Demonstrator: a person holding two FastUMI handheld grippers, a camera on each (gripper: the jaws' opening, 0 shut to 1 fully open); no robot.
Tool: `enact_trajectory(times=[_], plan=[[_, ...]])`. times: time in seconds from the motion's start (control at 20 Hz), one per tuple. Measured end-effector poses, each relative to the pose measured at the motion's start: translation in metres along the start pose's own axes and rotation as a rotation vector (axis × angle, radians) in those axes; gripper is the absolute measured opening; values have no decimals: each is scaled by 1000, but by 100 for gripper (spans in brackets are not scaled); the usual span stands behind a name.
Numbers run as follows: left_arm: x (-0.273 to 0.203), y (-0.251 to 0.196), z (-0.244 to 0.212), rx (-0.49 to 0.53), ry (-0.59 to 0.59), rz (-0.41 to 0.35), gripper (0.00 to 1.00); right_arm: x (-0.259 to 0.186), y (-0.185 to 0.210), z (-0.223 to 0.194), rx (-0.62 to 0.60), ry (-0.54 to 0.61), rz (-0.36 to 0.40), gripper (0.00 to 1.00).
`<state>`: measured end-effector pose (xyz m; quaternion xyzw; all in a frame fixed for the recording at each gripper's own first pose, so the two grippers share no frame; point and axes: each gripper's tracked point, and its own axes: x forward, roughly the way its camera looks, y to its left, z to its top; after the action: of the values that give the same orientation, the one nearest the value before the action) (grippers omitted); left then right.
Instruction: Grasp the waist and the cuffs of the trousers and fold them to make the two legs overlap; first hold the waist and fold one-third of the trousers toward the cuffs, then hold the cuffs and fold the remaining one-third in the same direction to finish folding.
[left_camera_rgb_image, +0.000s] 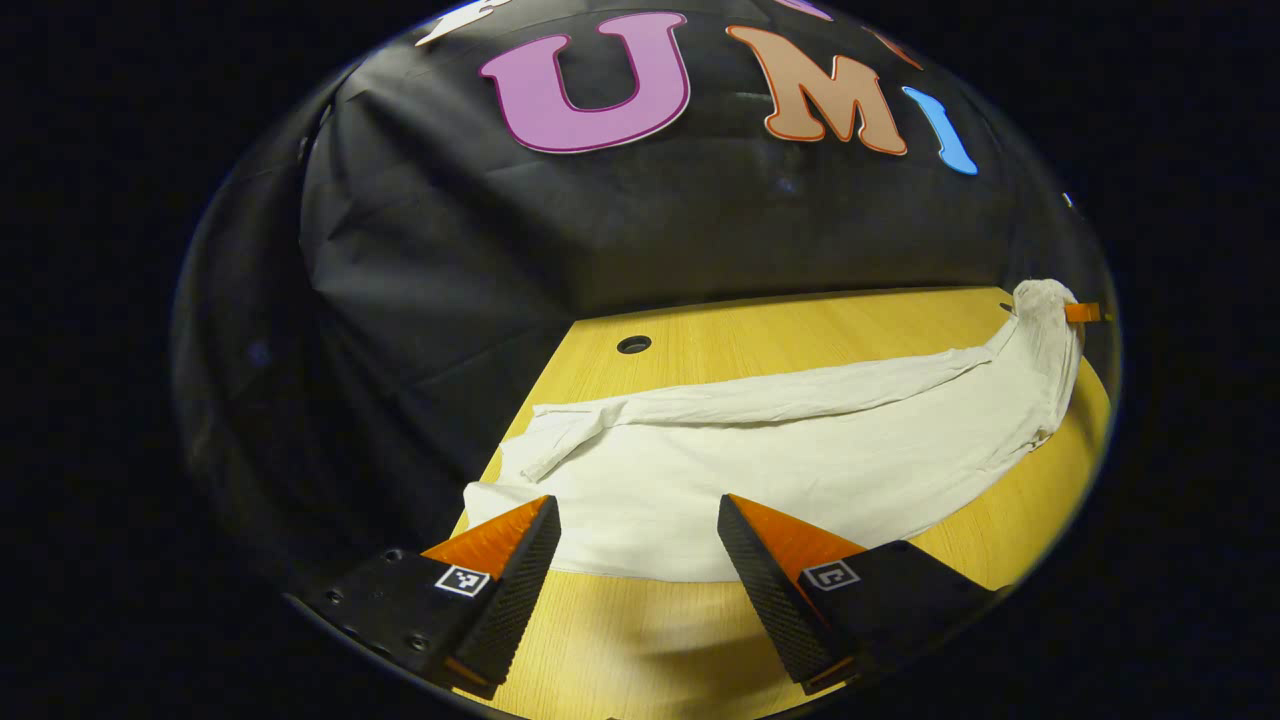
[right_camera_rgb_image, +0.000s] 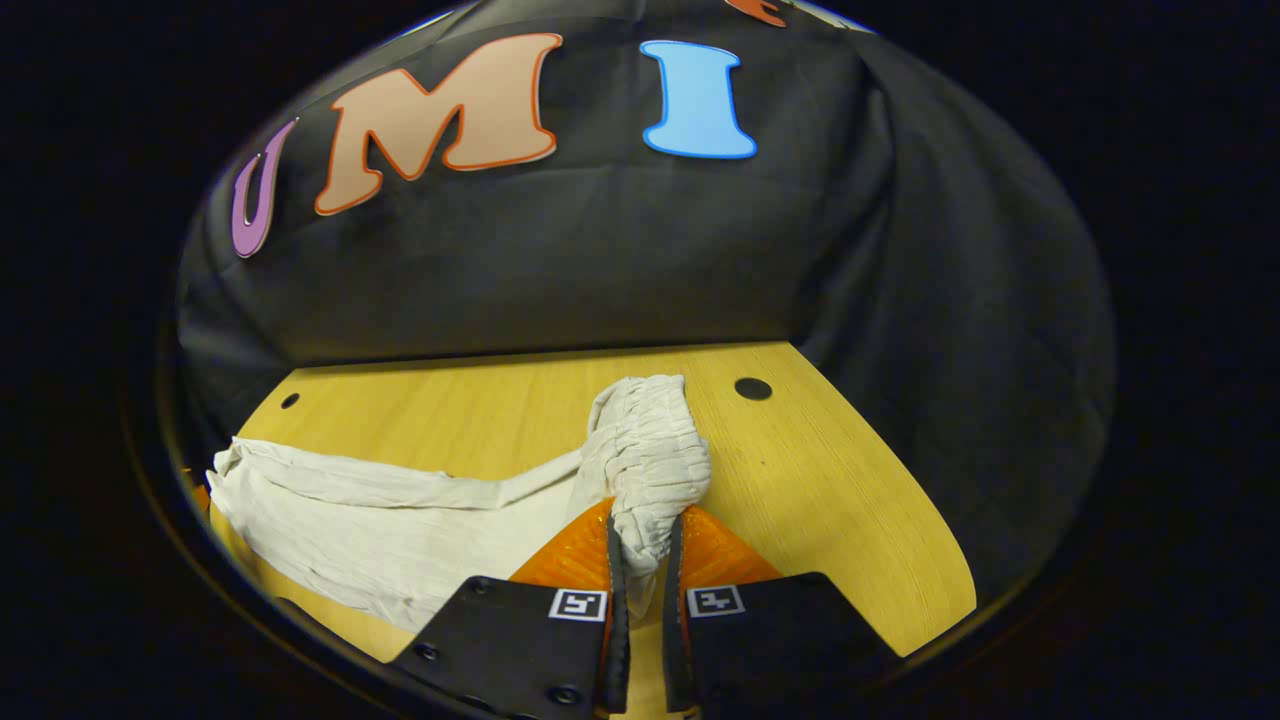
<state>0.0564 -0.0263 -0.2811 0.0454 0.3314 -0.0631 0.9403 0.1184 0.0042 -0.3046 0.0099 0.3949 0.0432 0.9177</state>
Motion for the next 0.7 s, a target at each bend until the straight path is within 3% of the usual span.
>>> enact_trajectory(times=[0.15,0.2,0.25,0.3,0.7], plan=[[1,2,-3,-8,8,-5,97,-17,-5,13,-32,-62,68,10],[1,4,-4,-13,6,-4,97,-23,-5,19,-43,-80,92,15],[1,6,-4,-16,7,-3,97,-30,-5,22,-56,-88,118,10],[0,6,-6,-18,8,1,97,-33,-5,26,-66,-97,143,15],[9,22,-2,-42,10,25,97,-64,7,53,-179,-136,336,15]])
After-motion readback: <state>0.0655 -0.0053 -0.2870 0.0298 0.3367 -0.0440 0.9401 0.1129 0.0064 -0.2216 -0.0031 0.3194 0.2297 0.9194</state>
